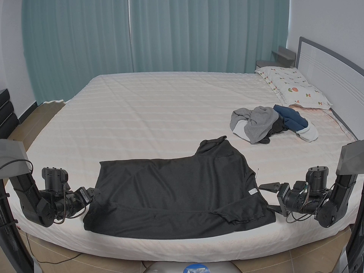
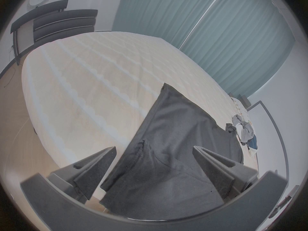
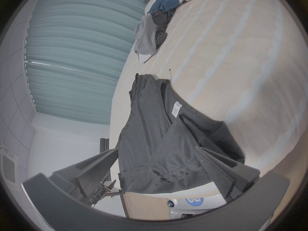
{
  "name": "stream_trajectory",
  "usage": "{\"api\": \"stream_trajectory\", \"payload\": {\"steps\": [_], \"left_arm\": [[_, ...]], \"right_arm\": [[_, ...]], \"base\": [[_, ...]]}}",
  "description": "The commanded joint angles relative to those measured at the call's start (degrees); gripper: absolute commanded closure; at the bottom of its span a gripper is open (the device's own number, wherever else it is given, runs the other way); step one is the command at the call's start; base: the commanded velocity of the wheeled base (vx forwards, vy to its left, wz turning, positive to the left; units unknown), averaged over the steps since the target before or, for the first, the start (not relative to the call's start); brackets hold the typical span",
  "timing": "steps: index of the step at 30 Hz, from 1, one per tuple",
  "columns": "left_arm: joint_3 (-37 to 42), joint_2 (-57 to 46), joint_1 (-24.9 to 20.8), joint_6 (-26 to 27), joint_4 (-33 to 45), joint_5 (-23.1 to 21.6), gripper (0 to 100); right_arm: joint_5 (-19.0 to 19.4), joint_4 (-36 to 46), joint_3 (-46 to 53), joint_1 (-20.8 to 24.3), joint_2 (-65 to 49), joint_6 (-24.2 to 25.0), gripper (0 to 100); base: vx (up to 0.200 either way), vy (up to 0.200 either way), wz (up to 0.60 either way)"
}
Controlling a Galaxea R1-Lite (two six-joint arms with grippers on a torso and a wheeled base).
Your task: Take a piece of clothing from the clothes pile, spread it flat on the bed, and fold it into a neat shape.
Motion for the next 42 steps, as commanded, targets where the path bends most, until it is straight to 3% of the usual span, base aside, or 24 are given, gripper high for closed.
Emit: {"api": "stream_trajectory", "payload": {"steps": [1, 11, 17, 23, 34, 38, 42], "left_arm": [[-0.1, -0.2, 0.0, -0.1, 0.0, 0.0, 0], [-0.2, -0.5, -0.3, -2.8, -0.1, -0.8, 0], [-0.1, -0.7, -1.4, -2.9, -0.1, -0.6, 0], [-1.2, -2.1, -2.1, -2.9, -0.1, -0.6, 0], [-11.7, -1.8, -1.9, -2.9, 4.6, -0.9, 0], [-18.1, -1.4, -1.6, -2.7, 10.9, -4.7, 0], [-25.0, 2.0, 0.5, -0.1, 15.3, -16.3, 0]], "right_arm": [[0.0, 0.0, 0.0, 0.0, 0.4, 0.0, 0], [0.0, 0.0, -0.3, 0.1, 0.5, 0.0, 0], [-0.3, 0.0, -0.2, 0.1, 0.4, -0.3, 0], [-0.3, 0.0, 0.0, 0.3, 0.5, -0.4, 0], [-0.3, 0.0, 0.6, 1.0, 2.3, -1.5, 0], [0.1, -0.9, 0.7, 0.9, 2.4, -1.5, 0], [0.1, -2.2, 0.8, 1.0, 3.3, -1.5, 0]], "base": [[0.0, 0.0, 0.0], [0.0, 0.0, 0.0], [0.2, 0.0, 0.0], [0.0, 0.0, 0.0], [0.0, 0.0, 0.0], [0.0, 0.0, 0.0], [0.0, 0.0, 0.0]]}}
